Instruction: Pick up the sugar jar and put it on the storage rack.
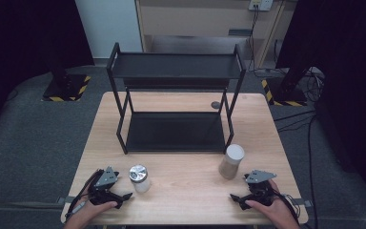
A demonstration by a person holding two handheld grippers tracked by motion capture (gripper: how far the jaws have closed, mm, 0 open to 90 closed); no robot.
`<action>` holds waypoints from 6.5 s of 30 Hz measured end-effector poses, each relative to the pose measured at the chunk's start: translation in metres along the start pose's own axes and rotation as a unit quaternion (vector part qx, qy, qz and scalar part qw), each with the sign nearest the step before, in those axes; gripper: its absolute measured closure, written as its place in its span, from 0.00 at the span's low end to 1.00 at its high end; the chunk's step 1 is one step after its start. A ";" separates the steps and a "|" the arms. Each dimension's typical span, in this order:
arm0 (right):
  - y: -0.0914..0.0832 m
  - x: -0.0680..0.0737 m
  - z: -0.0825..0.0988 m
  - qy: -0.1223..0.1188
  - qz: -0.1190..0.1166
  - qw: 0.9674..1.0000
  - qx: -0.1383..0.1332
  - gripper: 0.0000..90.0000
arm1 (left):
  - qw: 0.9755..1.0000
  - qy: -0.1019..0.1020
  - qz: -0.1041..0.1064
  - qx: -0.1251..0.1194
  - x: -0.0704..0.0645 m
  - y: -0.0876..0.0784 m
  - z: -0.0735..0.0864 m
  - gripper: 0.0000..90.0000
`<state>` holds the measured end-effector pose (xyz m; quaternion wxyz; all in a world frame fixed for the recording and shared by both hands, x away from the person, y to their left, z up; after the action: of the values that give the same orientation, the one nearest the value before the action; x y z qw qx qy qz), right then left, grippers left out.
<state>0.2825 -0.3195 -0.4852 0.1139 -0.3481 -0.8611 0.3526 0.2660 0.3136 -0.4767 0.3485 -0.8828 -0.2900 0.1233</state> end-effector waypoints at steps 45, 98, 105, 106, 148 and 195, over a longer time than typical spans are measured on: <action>0.000 0.000 0.000 0.001 0.001 1.000 0.000 0.01 | 0.999 0.033 0.016 -0.032 -0.018 0.027 -0.022 0.06; 0.000 0.002 0.000 0.005 0.003 1.000 0.000 0.01 | 0.991 0.090 0.079 -0.064 0.033 0.047 -0.078 0.33; 0.000 0.002 0.000 0.010 0.008 1.000 0.000 0.01 | 0.990 0.089 0.079 -0.069 0.039 0.047 -0.085 0.33; 0.000 0.003 0.000 0.010 0.008 1.000 0.000 0.01 | 0.990 0.091 0.080 -0.069 0.040 0.047 -0.087 0.33; 0.001 0.004 -0.001 0.014 0.013 1.000 0.000 0.01 | 0.983 0.146 0.083 -0.075 0.079 0.000 -0.165 0.33; 0.000 0.005 -0.001 0.014 0.014 1.000 0.001 0.01 | 0.982 0.163 0.045 -0.080 0.085 -0.077 -0.242 0.33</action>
<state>0.2795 -0.3156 -0.4851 0.1213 -0.3652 -0.8538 0.3506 0.4026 0.2779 -0.2489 0.3131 -0.9282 -0.1985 -0.0301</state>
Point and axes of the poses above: each handheld gripper's, and its own axes: y roughly forward along the jaws, z roughly out of its underside, x roughly to its left, the point moved 5 cm from there along y, roughly forward along the jaws, and after that the axes turned 4 degrees about z, right-handed, at the moved point
